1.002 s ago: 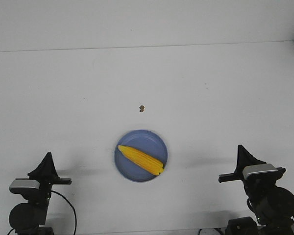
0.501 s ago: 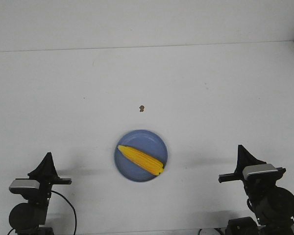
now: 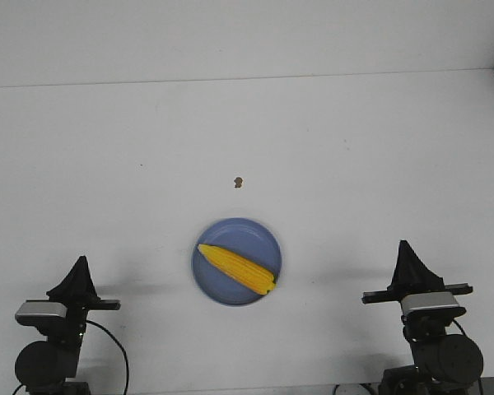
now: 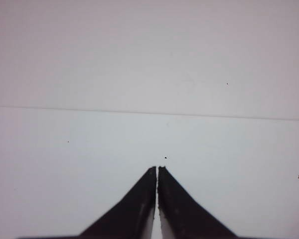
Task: Place corn on plate with both arms
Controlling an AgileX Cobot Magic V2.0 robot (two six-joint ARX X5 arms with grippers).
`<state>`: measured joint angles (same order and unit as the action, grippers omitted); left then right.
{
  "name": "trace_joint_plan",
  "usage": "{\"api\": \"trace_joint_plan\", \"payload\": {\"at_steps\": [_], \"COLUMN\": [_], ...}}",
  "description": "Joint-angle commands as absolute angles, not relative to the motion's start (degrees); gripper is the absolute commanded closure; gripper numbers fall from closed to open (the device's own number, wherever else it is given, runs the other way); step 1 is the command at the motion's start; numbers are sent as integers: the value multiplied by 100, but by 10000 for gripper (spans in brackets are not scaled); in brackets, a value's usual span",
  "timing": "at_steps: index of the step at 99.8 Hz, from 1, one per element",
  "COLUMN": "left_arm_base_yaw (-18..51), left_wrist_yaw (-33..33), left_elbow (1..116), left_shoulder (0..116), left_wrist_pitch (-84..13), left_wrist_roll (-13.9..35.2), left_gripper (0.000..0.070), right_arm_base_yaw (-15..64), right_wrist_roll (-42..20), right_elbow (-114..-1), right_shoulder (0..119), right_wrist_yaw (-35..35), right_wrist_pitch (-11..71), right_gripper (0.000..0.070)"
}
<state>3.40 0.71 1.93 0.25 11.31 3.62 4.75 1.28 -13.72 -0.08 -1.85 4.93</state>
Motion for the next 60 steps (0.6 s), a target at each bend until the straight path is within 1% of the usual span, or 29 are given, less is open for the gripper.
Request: {"api": "trace_joint_plan", "payload": {"at_steps": [1,15,52,60], "left_arm_base_yaw": [338,338,338,338], "left_wrist_yaw": [58,60,45,45], "left_elbow": [80,80,80,80], "left_shoulder": [19,19,19,19], "left_wrist_pitch": [1205,1201,1208,1205], "left_wrist_roll": [373,373,373,373], "left_gripper": [687,687,687,687], "right_arm_base_yaw": [447,392,314,252], "right_wrist_roll": [123,117,106,71], "right_elbow": [-1205,-908,-250,-158], "right_shoulder": [8,8,8,8], "right_wrist_yaw": [-311,-399,-458,-454], "right_wrist_pitch": [285,154,-735,-819], "right_gripper": [687,687,687,687]}}
